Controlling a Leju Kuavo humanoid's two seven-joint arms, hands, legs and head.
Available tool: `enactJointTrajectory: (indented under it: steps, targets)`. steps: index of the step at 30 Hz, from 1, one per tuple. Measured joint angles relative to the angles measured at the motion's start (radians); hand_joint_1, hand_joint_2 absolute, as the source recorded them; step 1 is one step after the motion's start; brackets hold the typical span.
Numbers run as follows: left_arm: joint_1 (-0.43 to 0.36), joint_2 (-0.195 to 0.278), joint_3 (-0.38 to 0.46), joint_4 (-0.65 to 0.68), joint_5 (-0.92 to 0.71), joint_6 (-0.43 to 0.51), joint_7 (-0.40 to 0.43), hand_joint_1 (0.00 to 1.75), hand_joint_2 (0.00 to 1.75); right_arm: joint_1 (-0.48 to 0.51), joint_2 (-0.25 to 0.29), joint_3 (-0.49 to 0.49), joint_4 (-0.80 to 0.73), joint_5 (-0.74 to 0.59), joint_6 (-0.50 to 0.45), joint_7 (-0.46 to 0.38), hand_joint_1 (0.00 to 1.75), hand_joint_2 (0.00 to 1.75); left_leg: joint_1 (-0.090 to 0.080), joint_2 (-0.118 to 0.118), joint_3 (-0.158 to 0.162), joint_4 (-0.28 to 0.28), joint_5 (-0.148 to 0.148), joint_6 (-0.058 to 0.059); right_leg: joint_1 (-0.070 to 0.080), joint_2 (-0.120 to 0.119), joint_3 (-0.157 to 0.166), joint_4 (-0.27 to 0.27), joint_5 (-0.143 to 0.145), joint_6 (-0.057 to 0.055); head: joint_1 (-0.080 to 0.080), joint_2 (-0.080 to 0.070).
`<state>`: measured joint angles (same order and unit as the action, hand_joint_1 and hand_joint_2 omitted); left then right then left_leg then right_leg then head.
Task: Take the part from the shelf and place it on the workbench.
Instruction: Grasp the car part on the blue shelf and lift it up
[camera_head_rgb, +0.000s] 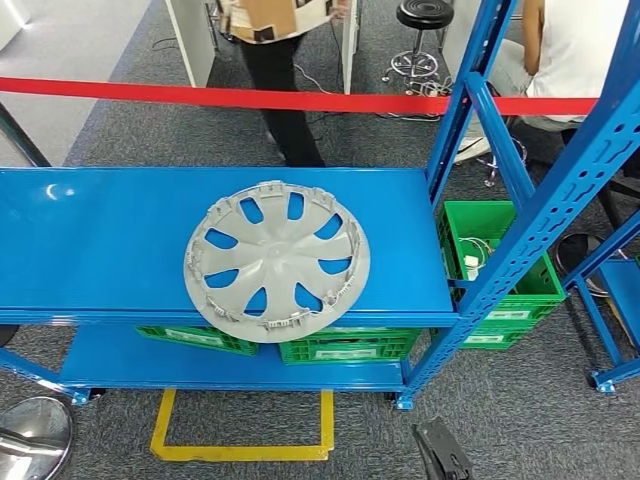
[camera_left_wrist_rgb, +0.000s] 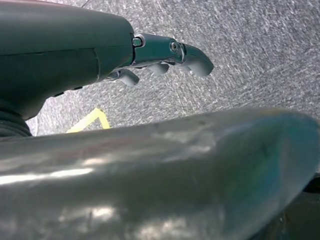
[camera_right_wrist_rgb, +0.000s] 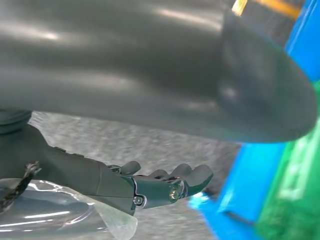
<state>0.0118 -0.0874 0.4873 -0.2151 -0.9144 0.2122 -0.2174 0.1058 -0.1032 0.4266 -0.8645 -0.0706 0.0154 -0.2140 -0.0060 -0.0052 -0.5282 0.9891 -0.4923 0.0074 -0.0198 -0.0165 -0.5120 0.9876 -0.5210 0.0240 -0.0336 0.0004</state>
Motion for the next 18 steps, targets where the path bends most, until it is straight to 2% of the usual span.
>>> enactJointTrajectory:
  steps: [11,18]
  targets:
    - [-0.010,0.001,-0.014,0.010,-0.067,-0.020,0.001,0.00,0.00,0.022,-0.138,0.206,-0.298,-0.065,0.105,-0.027,0.00,0.00,0.000,0.000,0.000,0.000,0.000,0.000,0.000,0.000,0.000,0.000,0.000,0.000,0.000,0.000]
    - [-0.016,0.002,-0.041,0.013,-0.107,-0.038,0.014,0.00,0.00,0.019,-0.254,0.342,-0.469,-0.117,0.171,-0.098,0.00,0.00,0.000,0.000,0.000,0.000,0.000,0.000,0.000,0.000,0.000,0.000,0.000,0.000,0.000,0.000]
